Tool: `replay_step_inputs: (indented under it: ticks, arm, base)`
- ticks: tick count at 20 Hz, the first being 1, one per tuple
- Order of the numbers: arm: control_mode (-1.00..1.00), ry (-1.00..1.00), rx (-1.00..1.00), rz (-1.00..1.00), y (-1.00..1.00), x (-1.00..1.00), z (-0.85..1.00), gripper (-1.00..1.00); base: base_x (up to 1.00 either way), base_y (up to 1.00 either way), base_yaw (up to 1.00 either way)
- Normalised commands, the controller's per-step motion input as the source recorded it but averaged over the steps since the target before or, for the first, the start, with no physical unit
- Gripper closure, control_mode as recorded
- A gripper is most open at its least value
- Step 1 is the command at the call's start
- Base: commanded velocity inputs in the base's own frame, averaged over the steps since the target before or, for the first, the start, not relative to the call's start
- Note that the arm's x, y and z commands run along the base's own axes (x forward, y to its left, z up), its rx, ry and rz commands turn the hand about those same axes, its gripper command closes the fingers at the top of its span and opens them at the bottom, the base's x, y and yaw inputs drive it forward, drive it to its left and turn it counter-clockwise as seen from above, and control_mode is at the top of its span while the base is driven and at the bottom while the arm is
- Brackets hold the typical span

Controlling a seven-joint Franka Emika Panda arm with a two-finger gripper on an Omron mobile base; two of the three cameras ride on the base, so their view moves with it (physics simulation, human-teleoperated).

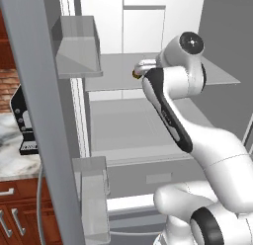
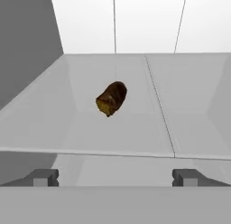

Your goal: Gather the broccoli and sweet potato from the fridge and place them on a tray on the dining counter. Then gather the chicken drumstick and fish from the fridge and place them on the other tray.

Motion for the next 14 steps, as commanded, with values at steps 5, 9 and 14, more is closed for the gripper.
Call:
replay_step_inputs:
  ticks: [5, 9, 14]
  arm:
    - [-1.0, 0.01, 0.0, -0.08, 0.09, 0.36, 0.0, -1.0]
    - [-1.0, 0.05, 0.0, -0.03, 0.08, 0.46, 0.0, -1.0]
    - [-1.0, 0.06, 0.01, 0.0, 0.0, 0.4, 0.0, -1.0]
  base:
    - [0.0, 0.0, 0.0]
    - [0.0, 0.0, 0.0]
    - [0.0, 0.0, 0.0]
